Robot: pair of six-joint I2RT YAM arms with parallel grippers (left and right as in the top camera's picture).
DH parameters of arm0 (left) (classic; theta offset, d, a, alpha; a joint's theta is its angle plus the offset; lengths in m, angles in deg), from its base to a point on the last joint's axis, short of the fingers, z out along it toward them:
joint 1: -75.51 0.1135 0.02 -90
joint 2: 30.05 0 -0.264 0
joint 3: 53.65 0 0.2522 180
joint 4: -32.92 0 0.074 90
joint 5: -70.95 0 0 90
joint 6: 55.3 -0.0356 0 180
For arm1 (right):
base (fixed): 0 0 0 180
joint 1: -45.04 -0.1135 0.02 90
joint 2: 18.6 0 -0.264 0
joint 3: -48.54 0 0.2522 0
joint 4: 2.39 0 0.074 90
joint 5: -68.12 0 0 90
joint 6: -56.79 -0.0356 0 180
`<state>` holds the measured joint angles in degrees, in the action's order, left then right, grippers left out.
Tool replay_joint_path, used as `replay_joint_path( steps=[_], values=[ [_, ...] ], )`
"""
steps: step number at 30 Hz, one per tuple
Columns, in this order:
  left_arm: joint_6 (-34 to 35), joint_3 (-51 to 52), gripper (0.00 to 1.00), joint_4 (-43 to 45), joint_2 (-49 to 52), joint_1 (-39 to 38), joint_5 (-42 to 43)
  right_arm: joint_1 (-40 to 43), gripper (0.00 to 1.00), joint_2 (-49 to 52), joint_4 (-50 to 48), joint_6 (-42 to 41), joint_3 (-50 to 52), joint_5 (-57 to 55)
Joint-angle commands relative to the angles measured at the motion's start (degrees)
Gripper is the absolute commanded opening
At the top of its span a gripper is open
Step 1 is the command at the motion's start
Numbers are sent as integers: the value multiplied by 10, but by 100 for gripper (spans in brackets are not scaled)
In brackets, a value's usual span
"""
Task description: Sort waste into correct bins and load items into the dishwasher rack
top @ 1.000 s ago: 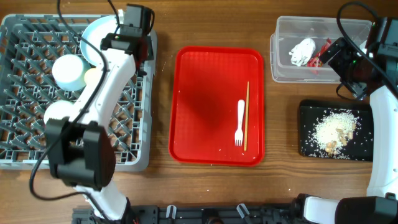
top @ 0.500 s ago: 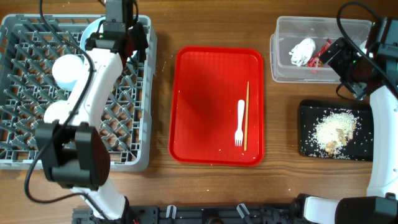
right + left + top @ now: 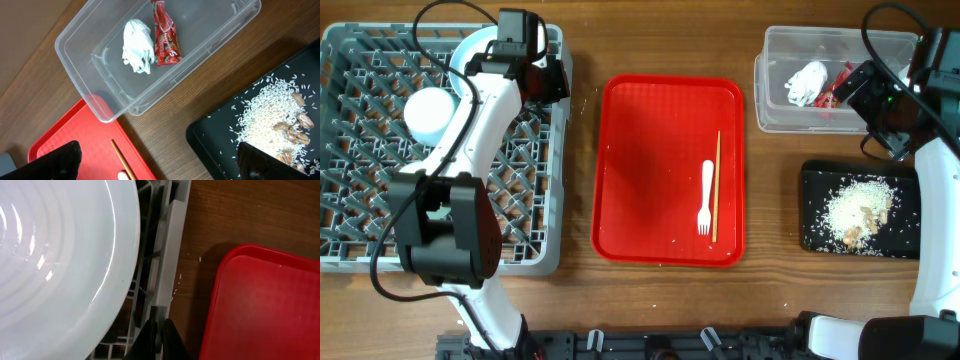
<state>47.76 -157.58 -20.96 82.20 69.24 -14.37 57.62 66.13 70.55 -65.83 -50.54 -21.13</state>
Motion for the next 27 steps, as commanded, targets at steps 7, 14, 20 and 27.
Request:
replay_joint_path(
  steps=[7,14,20,27],
  values=[
    [24,2,4,75,-83,17,-89,0,100,-7,0,11,-4,-12],
    [24,2,4,56,-14,21,-67,0,100,-7,0,11,-4,-12],
    [24,2,4,56,-3,21,-34,0,100,-7,0,11,-4,-12],
    [24,2,4,29,15,21,-26,0,100,-7,0,10,-4,-12]
  ],
)
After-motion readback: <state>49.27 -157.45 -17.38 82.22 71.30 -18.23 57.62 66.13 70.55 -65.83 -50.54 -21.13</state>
